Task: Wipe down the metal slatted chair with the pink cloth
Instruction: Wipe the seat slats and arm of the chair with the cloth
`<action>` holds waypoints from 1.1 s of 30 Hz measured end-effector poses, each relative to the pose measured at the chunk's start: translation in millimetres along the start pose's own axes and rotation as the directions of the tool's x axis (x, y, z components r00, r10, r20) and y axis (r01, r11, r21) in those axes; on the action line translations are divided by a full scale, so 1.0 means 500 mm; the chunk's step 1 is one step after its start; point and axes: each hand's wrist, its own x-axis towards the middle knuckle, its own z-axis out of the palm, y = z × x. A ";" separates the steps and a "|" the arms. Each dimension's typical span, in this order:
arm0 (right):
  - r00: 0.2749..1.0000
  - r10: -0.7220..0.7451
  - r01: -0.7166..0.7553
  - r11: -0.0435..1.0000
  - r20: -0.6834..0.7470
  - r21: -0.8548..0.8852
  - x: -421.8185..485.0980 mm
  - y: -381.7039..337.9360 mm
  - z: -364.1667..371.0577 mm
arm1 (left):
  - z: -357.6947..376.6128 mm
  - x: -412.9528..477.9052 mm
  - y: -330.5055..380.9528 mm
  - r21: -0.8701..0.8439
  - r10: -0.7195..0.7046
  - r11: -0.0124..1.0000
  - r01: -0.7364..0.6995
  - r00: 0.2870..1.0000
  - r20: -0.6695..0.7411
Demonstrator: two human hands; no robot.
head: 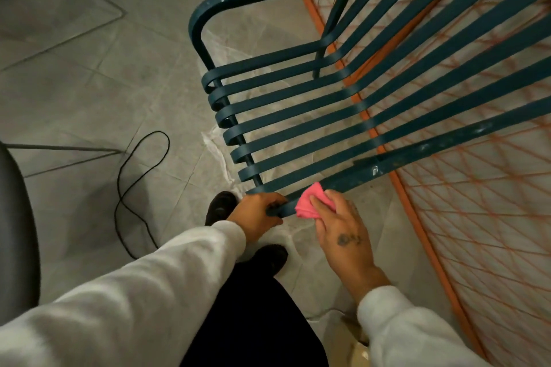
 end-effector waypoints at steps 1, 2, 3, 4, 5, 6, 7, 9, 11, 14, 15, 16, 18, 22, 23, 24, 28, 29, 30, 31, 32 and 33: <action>1.000 -0.025 0.025 1.000 0.013 -0.006 0.002 -0.017 0.007 | 0.002 0.000 -0.002 -0.007 0.009 1.000 -0.009 1.000 -0.010; 0.997 -0.054 0.055 0.998 0.046 -0.015 -0.001 -0.034 0.016 | 0.005 0.000 -0.004 -0.015 0.024 1.000 -0.024 0.999 -0.024; 0.992 -0.084 0.087 0.996 0.098 -0.033 -0.007 -0.046 0.024 | 0.008 0.000 -0.006 -0.028 0.038 0.999 -0.039 0.999 -0.037; 0.983 -0.107 0.114 0.993 0.149 -0.043 -0.015 -0.052 0.028 | 0.011 -0.003 -0.006 -0.034 0.046 0.998 -0.047 0.998 -0.038; 0.976 -0.115 0.127 0.991 0.185 -0.051 -0.017 -0.047 0.027 | 0.011 -0.002 -0.007 -0.039 0.056 0.998 -0.058 0.998 -0.037; 0.974 -0.118 0.131 0.990 0.193 -0.057 -0.015 -0.037 0.021 | 0.012 0.001 -0.008 -0.036 0.059 0.998 -0.060 0.998 -0.033; 0.977 -0.119 0.131 0.990 0.176 -0.056 -0.008 -0.023 0.013 | 0.011 0.003 -0.011 -0.029 0.060 0.998 -0.061 0.998 -0.029; 0.985 -0.120 0.124 0.992 0.122 -0.031 0.010 -0.007 -0.010 | 0.007 0.008 -0.014 -0.007 0.048 0.999 -0.048 0.999 -0.014; 0.988 -0.090 0.091 0.996 0.123 -0.004 0.042 -0.019 -0.039 | 0.004 0.010 -0.016 0.013 0.042 0.999 -0.042 0.999 -0.004; 0.980 -0.015 0.009 0.999 0.199 0.031 0.109 -0.037 -0.068 | 0.003 0.009 -0.014 0.008 0.039 0.999 -0.039 0.999 0.002; 0.968 0.017 -0.015 1.000 0.249 -0.011 0.134 -0.042 -0.075 | 0.003 0.009 -0.015 0.011 0.039 0.999 -0.039 0.999 0.005; 0.952 0.049 -0.029 0.997 0.303 -0.070 0.156 -0.048 -0.080 | 0.004 0.010 -0.016 0.024 0.035 0.999 -0.035 0.999 0.011; 0.919 0.095 -0.020 0.980 0.384 -0.197 0.179 -0.069 -0.079 | 0.005 0.011 -0.021 0.061 0.034 0.998 -0.035 0.999 0.006; 0.900 0.025 0.076 0.974 0.435 -0.212 0.159 -0.122 -0.039 | 0.015 0.007 -0.033 0.110 0.052 0.993 -0.047 0.998 -0.042; 0.900 -0.011 0.093 0.981 0.435 -0.168 0.149 -0.124 -0.034 | 0.016 0.006 -0.036 0.112 0.052 0.993 -0.046 0.998 -0.046; 0.895 -0.037 0.102 0.987 0.445 -0.121 0.143 -0.117 -0.033 | 0.017 0.006 -0.038 0.102 0.053 0.994 -0.047 0.997 -0.052; 0.887 0.026 -0.011 0.999 0.462 -0.035 0.145 -0.053 -0.071 | 0.010 0.003 -0.039 0.074 0.072 0.995 -0.069 0.996 -0.047; 0.899 0.063 -0.044 0.998 0.432 -0.054 0.145 -0.041 -0.076 | 0.008 0.002 -0.037 0.072 0.071 0.995 -0.068 0.997 -0.041; 0.911 0.081 -0.056 0.996 0.405 -0.074 0.143 -0.037 -0.076 | 0.007 0.001 -0.036 0.070 0.069 0.995 -0.066 0.997 -0.036; 0.917 0.072 -0.045 0.996 0.391 -0.079 0.139 -0.044 -0.074 | 0.006 0.001 -0.034 0.067 0.071 0.995 -0.068 0.997 -0.036; 0.915 0.033 -0.005 0.997 0.401 -0.071 0.128 -0.057 -0.065 | 0.006 0.000 -0.035 0.060 0.074 0.996 -0.072 0.996 -0.039; 0.908 -0.022 0.047 0.998 0.418 -0.050 0.114 -0.070 -0.053 | 0.007 0.000 -0.036 0.053 0.087 0.995 -0.085 0.995 -0.047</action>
